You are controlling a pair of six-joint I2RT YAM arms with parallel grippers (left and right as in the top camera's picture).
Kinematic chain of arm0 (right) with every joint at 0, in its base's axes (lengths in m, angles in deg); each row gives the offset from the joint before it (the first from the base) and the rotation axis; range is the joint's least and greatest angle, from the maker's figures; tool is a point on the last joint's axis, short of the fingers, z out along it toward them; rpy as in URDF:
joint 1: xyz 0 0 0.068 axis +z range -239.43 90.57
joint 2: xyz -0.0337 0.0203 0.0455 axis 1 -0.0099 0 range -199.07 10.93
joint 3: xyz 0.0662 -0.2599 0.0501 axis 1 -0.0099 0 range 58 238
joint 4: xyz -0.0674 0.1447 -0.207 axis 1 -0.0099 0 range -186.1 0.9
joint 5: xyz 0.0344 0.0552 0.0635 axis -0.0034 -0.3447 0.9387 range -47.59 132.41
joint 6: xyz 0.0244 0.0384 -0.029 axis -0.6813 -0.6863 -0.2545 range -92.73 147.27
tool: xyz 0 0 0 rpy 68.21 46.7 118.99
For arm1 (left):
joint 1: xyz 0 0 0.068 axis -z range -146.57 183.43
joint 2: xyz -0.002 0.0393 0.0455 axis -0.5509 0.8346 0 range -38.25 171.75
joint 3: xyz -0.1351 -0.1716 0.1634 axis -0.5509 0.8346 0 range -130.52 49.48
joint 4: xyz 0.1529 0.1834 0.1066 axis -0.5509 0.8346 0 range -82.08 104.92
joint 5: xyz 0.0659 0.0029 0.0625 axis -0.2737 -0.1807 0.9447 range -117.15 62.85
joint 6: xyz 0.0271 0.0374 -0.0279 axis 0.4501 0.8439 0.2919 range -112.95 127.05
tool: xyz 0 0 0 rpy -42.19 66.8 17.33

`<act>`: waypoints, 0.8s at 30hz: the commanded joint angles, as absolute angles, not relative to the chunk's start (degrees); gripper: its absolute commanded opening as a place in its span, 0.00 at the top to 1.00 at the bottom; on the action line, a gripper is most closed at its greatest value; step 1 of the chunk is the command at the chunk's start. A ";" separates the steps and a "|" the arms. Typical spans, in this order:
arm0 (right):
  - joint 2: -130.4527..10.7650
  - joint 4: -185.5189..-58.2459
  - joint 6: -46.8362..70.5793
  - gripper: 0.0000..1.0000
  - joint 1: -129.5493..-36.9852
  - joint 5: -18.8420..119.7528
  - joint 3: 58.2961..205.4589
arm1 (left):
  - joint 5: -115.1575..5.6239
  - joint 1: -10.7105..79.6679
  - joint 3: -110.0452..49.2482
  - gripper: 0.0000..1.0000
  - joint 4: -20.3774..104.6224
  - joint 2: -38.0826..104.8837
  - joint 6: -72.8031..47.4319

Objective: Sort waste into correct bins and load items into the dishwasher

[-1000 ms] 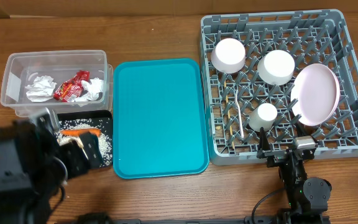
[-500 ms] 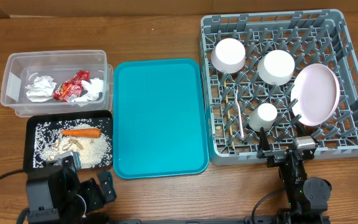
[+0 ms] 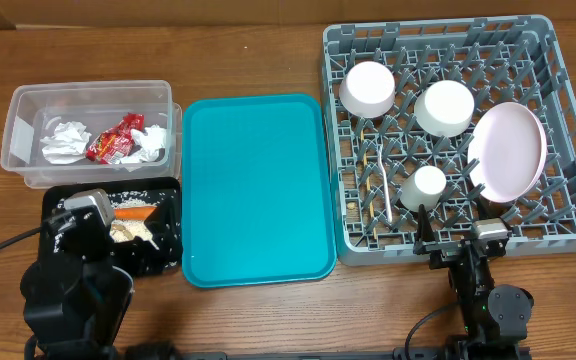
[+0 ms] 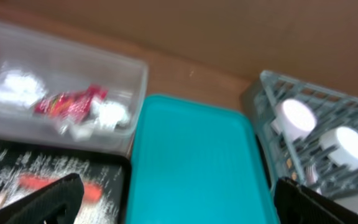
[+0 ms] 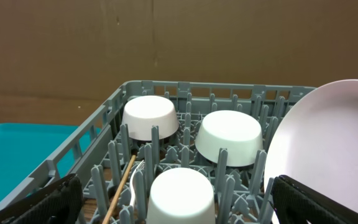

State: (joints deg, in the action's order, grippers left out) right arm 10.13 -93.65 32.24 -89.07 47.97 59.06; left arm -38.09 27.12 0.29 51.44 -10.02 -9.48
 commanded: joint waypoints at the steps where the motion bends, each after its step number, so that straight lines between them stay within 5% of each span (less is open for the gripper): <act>1: 10.77 -93.46 32.66 0.00 -89.25 48.06 58.45 | -41.00 28.09 4.70 0.00 45.43 -12.51 -9.81; 24: 10.77 -93.46 32.68 0.00 -89.25 48.06 58.45 | -40.82 31.34 40.81 0.00 11.73 -33.89 -9.68</act>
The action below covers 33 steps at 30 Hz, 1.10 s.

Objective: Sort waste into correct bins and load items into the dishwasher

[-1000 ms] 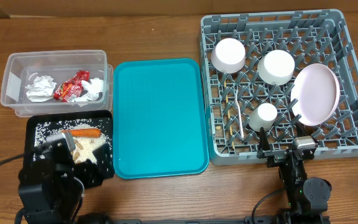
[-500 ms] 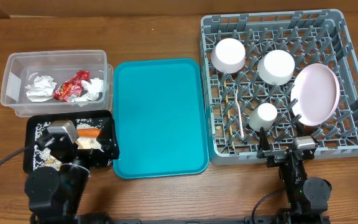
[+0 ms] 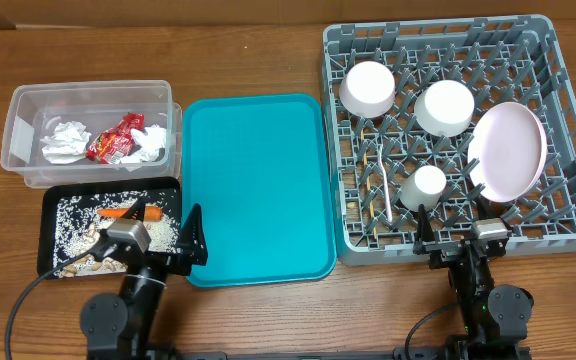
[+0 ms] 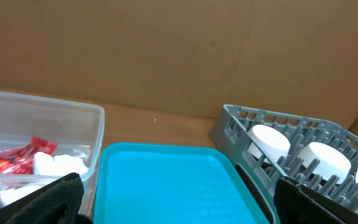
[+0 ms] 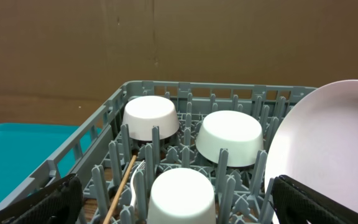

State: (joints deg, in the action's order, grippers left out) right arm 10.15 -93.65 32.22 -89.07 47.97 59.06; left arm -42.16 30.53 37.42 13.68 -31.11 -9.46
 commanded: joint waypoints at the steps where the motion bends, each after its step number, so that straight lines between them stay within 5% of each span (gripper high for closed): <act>1: 10.77 -93.46 32.66 0.00 -89.22 48.06 58.45 | -40.36 31.34 41.79 0.00 11.25 -34.65 -9.68; 16: 10.77 -93.46 32.66 0.00 -89.25 48.06 58.45 | -27.93 32.24 49.20 0.00 12.28 -38.08 -9.11; 33: 10.77 -93.46 32.68 0.00 -89.25 48.06 58.45 | -27.58 33.24 49.20 0.00 12.36 -38.08 7.61</act>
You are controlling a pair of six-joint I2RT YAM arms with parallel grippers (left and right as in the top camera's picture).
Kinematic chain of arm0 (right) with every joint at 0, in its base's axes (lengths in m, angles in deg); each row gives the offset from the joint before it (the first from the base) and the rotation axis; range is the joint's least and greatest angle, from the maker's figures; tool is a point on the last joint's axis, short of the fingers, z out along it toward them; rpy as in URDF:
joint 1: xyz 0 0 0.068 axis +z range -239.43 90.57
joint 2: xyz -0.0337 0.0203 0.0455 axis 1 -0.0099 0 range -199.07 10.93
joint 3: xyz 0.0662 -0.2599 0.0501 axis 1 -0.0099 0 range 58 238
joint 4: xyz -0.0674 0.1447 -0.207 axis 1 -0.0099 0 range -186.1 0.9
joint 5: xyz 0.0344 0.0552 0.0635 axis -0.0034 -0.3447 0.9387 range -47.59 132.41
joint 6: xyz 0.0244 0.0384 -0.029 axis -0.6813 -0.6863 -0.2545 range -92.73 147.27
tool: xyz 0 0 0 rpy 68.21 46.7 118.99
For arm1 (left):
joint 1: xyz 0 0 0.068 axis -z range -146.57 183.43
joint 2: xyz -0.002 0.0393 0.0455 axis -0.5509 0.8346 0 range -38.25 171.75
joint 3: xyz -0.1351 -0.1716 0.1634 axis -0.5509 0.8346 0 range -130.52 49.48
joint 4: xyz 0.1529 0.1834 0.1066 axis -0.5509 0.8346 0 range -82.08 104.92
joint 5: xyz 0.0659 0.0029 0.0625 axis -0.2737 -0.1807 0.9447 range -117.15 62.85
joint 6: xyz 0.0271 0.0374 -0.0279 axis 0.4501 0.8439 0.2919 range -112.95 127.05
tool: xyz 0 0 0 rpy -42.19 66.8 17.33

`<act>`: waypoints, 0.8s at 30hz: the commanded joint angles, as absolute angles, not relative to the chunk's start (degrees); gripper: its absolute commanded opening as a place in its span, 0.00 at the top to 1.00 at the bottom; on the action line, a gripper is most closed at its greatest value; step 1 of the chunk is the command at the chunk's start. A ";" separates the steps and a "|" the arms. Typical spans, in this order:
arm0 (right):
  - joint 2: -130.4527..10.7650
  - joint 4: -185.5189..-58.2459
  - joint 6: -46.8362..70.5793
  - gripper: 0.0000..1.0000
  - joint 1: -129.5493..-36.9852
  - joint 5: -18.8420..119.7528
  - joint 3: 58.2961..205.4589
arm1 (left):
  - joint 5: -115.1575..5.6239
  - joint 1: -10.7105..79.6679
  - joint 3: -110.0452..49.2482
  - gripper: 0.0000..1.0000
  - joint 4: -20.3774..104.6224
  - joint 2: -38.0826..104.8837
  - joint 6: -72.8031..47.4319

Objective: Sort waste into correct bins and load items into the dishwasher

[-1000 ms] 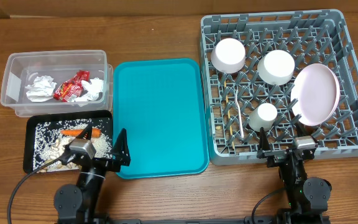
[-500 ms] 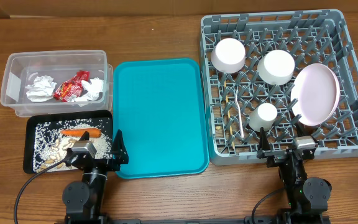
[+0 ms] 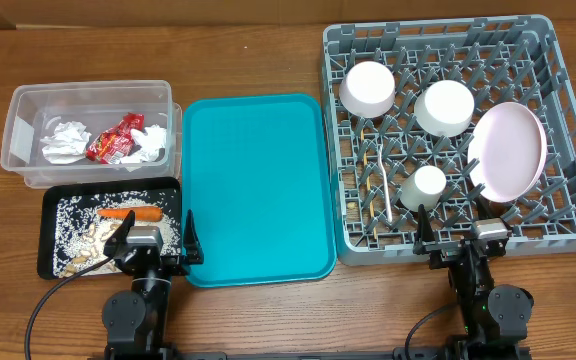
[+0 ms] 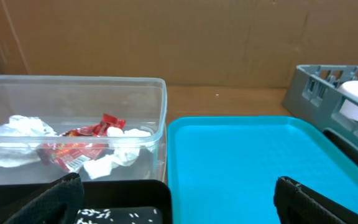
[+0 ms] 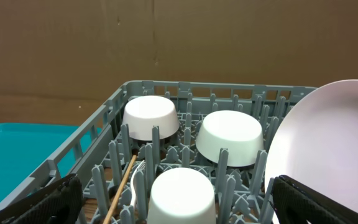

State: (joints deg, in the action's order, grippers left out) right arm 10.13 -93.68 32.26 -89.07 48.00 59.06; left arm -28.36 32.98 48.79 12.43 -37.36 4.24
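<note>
A clear bin [image 3: 18,130] at the left holds a red wrapper [image 3: 115,138] and crumpled paper [image 3: 65,140]. In front of it a black tray [image 3: 50,200] carries rice, scraps and a carrot [image 3: 133,212]. The grey dish rack [image 3: 568,60] holds two white bowls [image 3: 368,88], a white cup [image 3: 429,184], a pink plate [image 3: 508,150] and a fork [image 3: 381,185]. My left gripper [image 3: 155,242] stands open and empty at the black tray's front right corner, facing the bin [image 4: 104,99]. My right gripper [image 3: 455,235] is open and empty at the rack's front edge, before the cup [image 5: 180,193].
An empty teal tray [image 3: 258,190] lies between the black tray and the rack. A chopstick [image 5: 120,186] lies in the rack beside the fork. Brown cardboard stands behind the table.
My left gripper has turned to the left: its view now takes in the clear bin and the teal tray, with the rack only at the right edge. The right arm has not moved.
First my left arm stood over the black tray, hiding much of it, its gripper open. Then it was low at the table's front, between the black and teal trays, angled right. Now it sits there facing straight back. The right gripper stayed open at the rack throughout.
</note>
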 commanded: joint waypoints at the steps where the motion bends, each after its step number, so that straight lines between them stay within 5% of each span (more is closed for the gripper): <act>1: 10.77 -93.46 32.66 0.00 -89.25 48.06 58.45 | -27.60 33.24 49.20 0.00 12.36 -38.08 8.29; 24: 10.77 -93.46 32.66 0.00 -89.25 48.06 58.45 | -27.60 33.05 49.20 0.00 12.32 -38.06 10.30</act>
